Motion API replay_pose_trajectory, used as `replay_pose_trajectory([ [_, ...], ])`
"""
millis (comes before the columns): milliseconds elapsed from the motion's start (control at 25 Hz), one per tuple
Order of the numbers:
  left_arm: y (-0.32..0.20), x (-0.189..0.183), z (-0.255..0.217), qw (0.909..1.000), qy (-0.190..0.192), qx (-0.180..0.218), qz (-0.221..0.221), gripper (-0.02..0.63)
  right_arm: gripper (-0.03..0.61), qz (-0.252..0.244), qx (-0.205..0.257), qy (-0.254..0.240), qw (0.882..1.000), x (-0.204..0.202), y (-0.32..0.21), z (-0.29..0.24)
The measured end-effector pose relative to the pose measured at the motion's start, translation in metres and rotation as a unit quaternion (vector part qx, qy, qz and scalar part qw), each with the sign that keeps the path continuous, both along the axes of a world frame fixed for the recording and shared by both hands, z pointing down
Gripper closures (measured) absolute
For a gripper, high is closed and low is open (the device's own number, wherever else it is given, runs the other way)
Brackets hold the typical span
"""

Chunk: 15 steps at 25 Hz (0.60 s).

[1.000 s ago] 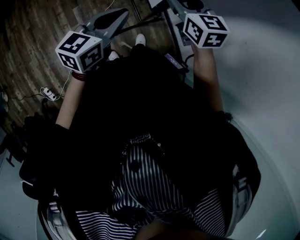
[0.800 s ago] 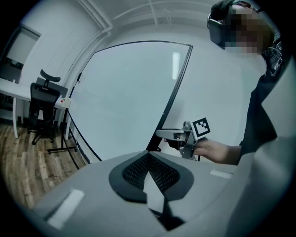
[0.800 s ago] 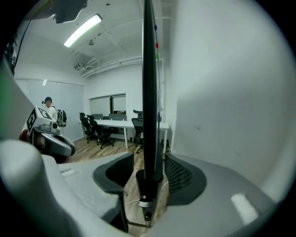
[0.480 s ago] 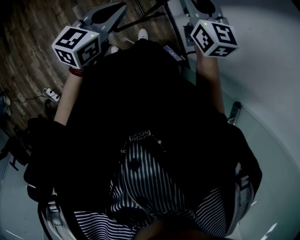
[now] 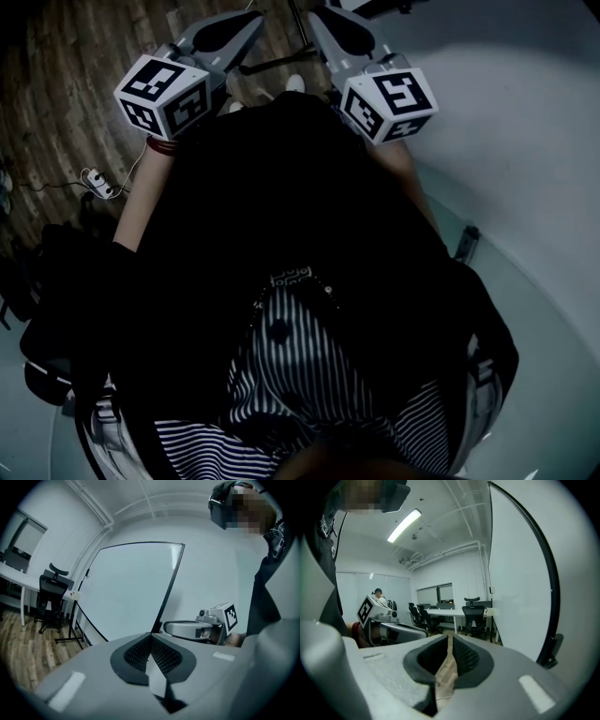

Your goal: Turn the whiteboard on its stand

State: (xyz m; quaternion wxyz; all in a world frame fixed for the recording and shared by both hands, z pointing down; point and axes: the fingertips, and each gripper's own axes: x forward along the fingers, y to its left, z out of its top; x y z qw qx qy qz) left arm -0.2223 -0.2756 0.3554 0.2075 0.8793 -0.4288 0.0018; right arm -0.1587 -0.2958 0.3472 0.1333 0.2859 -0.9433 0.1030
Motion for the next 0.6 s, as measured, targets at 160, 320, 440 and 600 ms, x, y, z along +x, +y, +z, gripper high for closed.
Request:
replay_pose_trajectory([
  [160,0.010,-0.021,0.008,0.9998,-0.003,0.007,-0.020,0.607,0.541,-0.034,-0.003,0.001,0.999,-0.030,0.009,0.011],
  [320,0.018,-0.028,0.016,0.9995,-0.005,0.008,-0.029,0.607,0.541,-0.050,-0.005,-0.004,0.999,-0.044,0.014,0.018],
  [440,0.018,-0.040,0.009,0.9992,0.000,0.011,-0.038,0.607,0.541,-0.058,-0.007,-0.002,0.998,-0.056,0.016,0.012],
  [600,0.020,-0.054,0.021,0.9989,0.000,0.013,-0.045,0.607,0.541,-0.063,-0.009,-0.003,0.998,-0.068,0.021,0.025],
])
